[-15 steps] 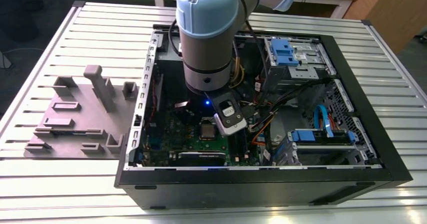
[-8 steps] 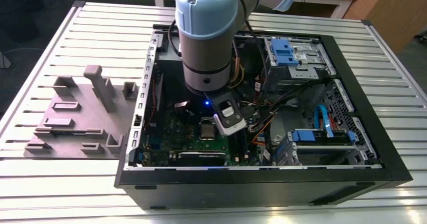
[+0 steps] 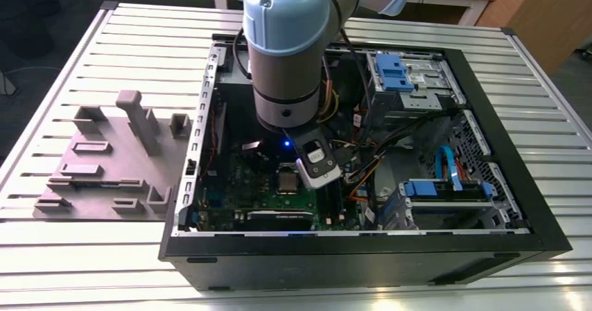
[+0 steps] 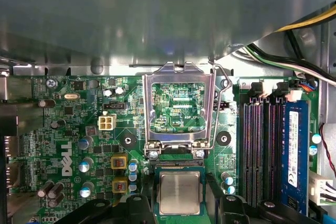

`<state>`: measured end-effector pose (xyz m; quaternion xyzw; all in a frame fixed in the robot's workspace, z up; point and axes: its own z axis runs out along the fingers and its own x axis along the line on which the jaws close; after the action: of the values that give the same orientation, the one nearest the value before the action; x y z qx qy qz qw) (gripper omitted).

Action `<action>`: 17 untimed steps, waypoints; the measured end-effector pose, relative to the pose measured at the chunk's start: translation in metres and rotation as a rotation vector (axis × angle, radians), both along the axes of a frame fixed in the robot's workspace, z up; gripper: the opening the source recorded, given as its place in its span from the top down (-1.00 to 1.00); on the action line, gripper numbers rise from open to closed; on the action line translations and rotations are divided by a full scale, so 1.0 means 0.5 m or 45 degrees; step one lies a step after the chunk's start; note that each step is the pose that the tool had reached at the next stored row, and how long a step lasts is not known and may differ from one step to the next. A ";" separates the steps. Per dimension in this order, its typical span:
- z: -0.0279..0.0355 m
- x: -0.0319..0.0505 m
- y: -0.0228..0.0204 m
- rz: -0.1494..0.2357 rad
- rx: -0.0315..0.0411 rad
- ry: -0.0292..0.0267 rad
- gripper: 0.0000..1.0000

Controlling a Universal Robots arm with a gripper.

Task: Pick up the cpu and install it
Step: 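Place the cpu into insertion slot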

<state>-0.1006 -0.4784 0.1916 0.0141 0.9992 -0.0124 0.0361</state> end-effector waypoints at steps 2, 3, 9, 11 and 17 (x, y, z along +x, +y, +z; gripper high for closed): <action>0.000 0.000 0.0000 0.000 -0.0001 0.0000 0.06; 0.000 0.000 0.0000 0.000 -0.0001 0.0001 0.06; -0.003 0.000 0.0000 0.000 -0.0019 -0.0013 0.06; -0.004 0.000 -0.0001 0.000 -0.0017 -0.0020 0.06; -0.005 0.000 0.0000 0.000 -0.0016 -0.0023 0.06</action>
<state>-0.1008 -0.4784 0.1893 0.0140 0.9991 -0.0130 0.0370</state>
